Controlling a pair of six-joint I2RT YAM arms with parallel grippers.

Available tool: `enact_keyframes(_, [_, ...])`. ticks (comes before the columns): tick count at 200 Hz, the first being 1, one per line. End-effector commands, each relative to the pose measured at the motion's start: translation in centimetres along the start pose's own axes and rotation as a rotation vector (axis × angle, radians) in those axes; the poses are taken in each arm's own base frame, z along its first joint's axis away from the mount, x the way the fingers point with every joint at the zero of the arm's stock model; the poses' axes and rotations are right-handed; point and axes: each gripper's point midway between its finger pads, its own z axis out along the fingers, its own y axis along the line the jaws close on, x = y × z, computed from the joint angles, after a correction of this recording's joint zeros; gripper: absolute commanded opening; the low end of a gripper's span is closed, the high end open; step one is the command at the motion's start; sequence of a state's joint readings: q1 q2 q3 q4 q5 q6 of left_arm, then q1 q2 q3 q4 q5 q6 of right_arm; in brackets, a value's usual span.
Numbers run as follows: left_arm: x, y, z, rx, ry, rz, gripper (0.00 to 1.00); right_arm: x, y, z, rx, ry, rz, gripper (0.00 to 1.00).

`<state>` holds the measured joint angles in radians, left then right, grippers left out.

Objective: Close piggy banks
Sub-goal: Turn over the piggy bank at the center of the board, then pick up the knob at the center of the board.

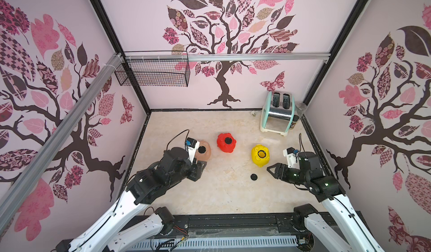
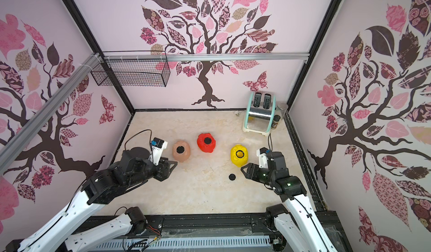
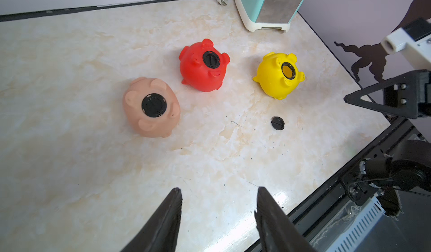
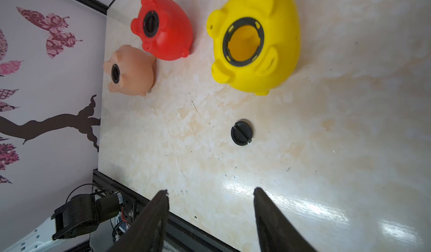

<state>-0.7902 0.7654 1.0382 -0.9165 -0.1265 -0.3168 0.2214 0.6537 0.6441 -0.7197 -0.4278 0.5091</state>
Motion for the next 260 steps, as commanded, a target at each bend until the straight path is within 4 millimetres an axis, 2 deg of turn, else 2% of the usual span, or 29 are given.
enact_keyframes(1, [1.7,2.0,-1.0,-0.067,-0.025,0.009,0.54,0.5,0.3,0.1,-0.018,0.024,0.007,0.58])
enact_keyframes(23, [1.9,1.8,-1.8,-0.023,-0.100,-0.004,0.55,0.8,-0.3,1.2,-0.008,0.058,0.039,0.55])
enact_keyframes(61, [2.4,2.7,-2.5,-0.040,-0.153,-0.026,0.56,0.9,-0.8,3.1,0.017,0.097,0.047,0.51])
enact_keyframes(90, [2.6,3.0,-2.6,-0.055,-0.162,-0.036,0.56,1.3,0.4,5.1,0.047,0.120,-0.030,0.49])
enact_keyframes(119, [2.6,3.3,-2.6,-0.065,-0.165,-0.040,0.56,1.2,0.8,6.8,0.115,0.158,-0.098,0.48])
enact_keyframes(145, [2.6,3.4,-2.8,-0.069,-0.173,-0.044,0.56,1.9,-0.7,8.4,0.189,0.199,-0.132,0.47])
enact_keyframes(158, [2.5,3.5,-2.9,-0.072,-0.178,-0.045,0.56,2.2,-1.4,8.8,0.218,0.217,-0.134,0.45])
enact_keyframes(190, [2.7,3.4,-2.7,-0.073,-0.170,-0.043,0.57,2.3,-0.8,9.7,0.198,0.219,-0.170,0.41])
enact_keyframes(227, [2.6,3.5,-2.8,-0.075,-0.174,-0.045,0.57,3.0,-2.0,10.8,0.242,0.258,-0.208,0.39])
enact_keyframes(260, [2.7,3.5,-2.7,-0.076,-0.172,-0.046,0.57,3.6,-1.7,11.7,0.247,0.271,-0.256,0.38])
